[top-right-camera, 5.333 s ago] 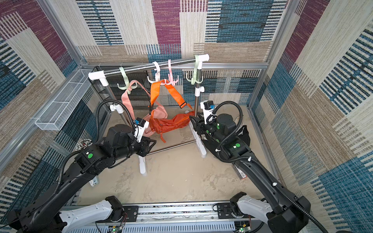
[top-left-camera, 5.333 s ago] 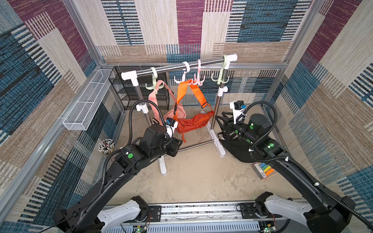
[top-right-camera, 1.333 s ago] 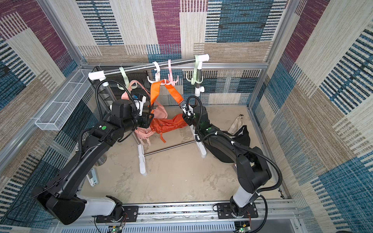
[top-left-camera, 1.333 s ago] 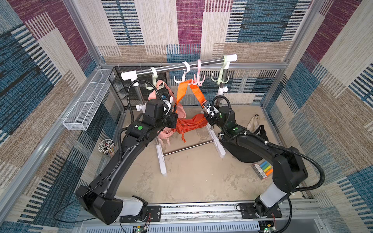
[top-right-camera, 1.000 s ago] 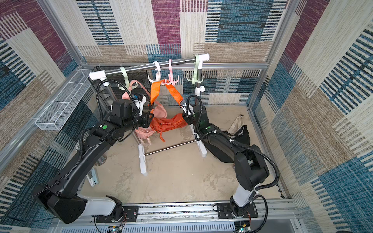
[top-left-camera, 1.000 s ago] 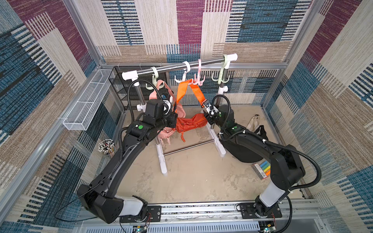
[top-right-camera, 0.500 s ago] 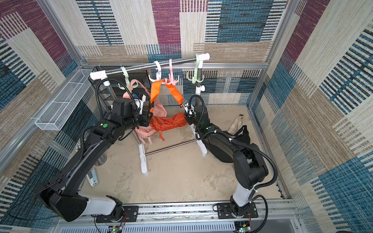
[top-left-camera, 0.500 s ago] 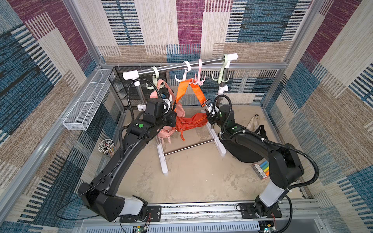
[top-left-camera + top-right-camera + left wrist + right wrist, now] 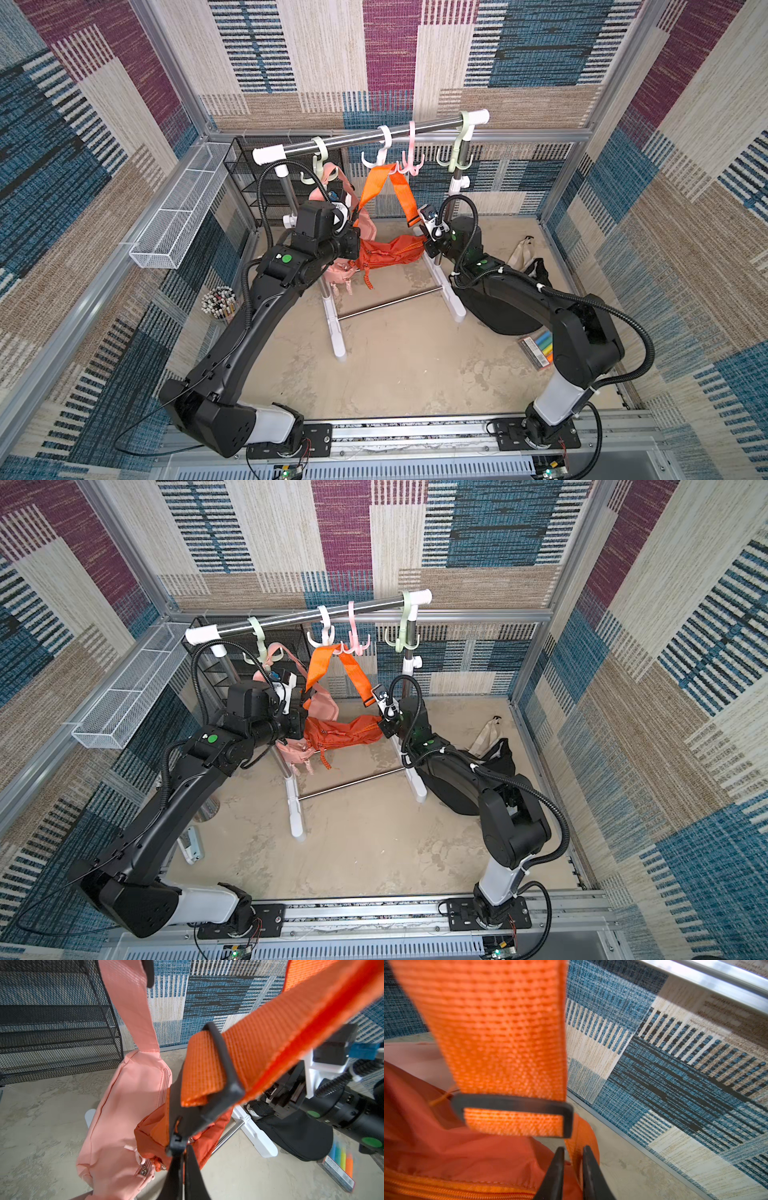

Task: Take the bag off the hook
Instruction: Pick up the bag from the hook.

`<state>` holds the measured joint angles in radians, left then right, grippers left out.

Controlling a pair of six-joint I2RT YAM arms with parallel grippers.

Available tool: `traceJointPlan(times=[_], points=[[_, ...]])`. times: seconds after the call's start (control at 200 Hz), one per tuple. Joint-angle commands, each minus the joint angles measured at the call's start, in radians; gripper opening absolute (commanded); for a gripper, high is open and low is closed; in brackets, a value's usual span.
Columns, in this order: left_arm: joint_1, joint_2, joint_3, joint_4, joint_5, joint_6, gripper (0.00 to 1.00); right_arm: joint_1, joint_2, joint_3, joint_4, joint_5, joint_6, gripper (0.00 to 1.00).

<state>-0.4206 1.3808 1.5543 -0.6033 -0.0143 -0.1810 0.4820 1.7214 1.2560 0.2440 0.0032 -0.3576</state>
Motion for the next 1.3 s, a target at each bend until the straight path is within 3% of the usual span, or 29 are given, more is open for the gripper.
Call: traceJointPlan(times=[0.0,0.06,0.125,0.331,0.426,0.611,0.761,1.012,1.297], points=[[0.004,-0.009,0.010,0.005,-0.007,-0.009,0.00,0.000,-0.001,-0.001,0.046,0.013,0.026,0.35],[0.006,-0.009,0.011,0.004,-0.003,-0.012,0.00,0.000,0.007,0.008,0.046,0.024,0.028,0.44],[0.008,-0.011,0.012,0.003,0.002,-0.015,0.00,0.000,0.017,0.015,0.050,0.034,0.026,0.47],[0.017,-0.012,0.021,0.002,0.013,-0.021,0.00,0.000,0.041,0.036,0.031,0.040,0.029,0.35],[0.020,-0.009,0.028,-0.001,0.018,-0.024,0.00,0.000,0.026,0.024,0.026,0.032,0.048,0.35],[0.025,-0.005,0.029,0.003,0.022,-0.031,0.00,0.000,-0.055,-0.036,0.010,-0.019,0.092,0.54],[0.026,0.004,0.023,0.009,0.031,-0.041,0.00,0.000,-0.110,-0.122,0.034,-0.113,0.098,0.57],[0.028,0.014,0.018,0.017,0.045,-0.046,0.00,0.000,-0.100,-0.163,0.039,-0.069,0.121,0.55],[0.028,0.020,0.037,0.007,0.047,-0.043,0.00,0.000,-0.111,-0.161,0.040,-0.091,0.121,0.37]])
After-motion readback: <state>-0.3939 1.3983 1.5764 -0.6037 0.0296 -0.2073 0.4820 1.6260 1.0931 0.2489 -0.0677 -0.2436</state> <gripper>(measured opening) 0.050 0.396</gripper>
